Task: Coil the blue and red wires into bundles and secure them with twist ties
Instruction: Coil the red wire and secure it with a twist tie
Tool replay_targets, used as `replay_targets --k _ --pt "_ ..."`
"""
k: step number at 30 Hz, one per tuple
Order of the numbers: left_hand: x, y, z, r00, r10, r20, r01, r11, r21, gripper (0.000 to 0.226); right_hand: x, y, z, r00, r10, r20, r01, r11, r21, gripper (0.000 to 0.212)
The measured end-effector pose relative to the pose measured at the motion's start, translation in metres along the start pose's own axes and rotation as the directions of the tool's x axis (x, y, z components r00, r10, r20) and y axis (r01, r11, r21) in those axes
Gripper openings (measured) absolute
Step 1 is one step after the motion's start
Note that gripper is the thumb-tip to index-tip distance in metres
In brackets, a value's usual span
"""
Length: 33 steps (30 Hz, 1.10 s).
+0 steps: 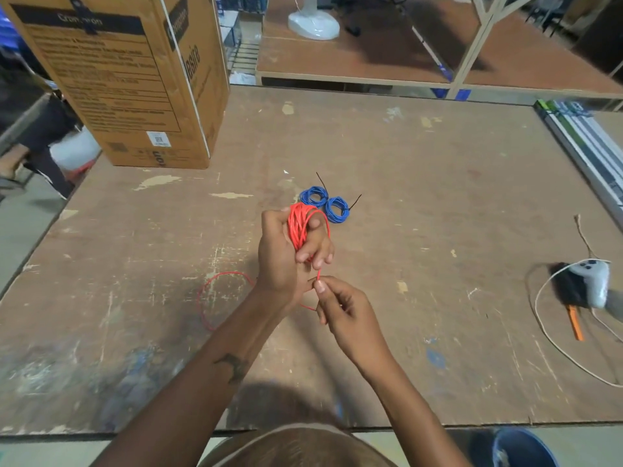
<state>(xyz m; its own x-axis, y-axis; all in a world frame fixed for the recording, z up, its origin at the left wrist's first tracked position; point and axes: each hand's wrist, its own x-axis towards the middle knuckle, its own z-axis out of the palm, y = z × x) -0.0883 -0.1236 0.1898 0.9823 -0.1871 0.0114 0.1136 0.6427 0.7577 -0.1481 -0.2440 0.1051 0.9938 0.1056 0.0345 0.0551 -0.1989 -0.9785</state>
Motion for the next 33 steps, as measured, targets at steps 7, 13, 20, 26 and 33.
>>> replay_targets --k 7,13,20,26,33 --pt "-0.015 0.000 -0.004 0.970 -0.223 0.093 0.203 0.961 0.189 0.045 0.037 -0.002 -0.048 0.864 -0.003 -0.503 0.009 1.000 0.009 0.030" --pt "-0.035 -0.040 -0.014 0.899 -0.427 0.094 0.297 0.755 0.584 0.040 0.074 -0.049 -0.070 0.821 -0.220 -0.526 0.167 0.975 -0.147 0.024" --pt "-0.038 -0.056 -0.034 0.938 -0.346 0.009 0.274 0.760 0.589 0.043 0.086 -0.046 -0.067 0.905 -0.197 -0.377 0.161 0.979 -0.125 0.021" --pt "-0.047 -0.035 -0.028 0.923 -0.300 0.240 0.167 0.875 0.454 0.040 0.074 0.005 -0.059 0.998 0.045 0.037 -0.041 0.995 -0.092 0.019" --pt "-0.031 -0.012 -0.006 0.967 0.000 0.255 -0.055 0.976 0.209 0.041 0.016 -0.001 -0.026 0.981 0.008 0.196 0.023 0.988 -0.154 0.036"
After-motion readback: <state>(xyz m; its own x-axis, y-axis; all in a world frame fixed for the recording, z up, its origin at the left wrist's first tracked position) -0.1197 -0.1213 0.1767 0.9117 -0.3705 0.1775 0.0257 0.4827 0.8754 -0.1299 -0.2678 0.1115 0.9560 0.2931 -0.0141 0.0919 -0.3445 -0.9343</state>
